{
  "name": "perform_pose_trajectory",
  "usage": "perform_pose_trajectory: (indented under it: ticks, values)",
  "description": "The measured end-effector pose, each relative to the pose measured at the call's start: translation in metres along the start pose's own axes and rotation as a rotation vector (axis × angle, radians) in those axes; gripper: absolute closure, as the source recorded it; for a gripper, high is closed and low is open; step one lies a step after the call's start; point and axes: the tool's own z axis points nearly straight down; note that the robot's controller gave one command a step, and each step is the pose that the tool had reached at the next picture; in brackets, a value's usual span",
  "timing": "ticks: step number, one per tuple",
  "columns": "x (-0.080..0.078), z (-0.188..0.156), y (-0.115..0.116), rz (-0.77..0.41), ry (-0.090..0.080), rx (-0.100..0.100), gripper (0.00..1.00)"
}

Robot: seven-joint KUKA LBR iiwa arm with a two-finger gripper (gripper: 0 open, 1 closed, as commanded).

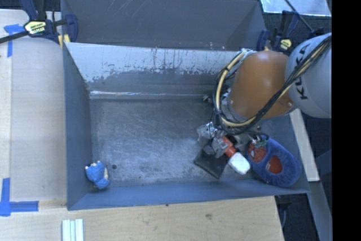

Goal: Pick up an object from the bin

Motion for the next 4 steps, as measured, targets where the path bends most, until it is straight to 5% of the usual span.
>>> perform_pose_trajectory:
  ticks: [1, 2, 3, 4]
  values:
    - [0.049, -0.025, -0.018, -0.005, 0.004, 0.002, 1.00]
    - [0.046, -0.023, -0.016, -0.009, 0.002, -0.001, 0.00]
    - [0.015, 0.011, -0.033, -0.291, 0.006, -0.003, 0.00]
    - [0.013, 0.011, -0.033, -0.287, -0.001, 0.000, 1.00]
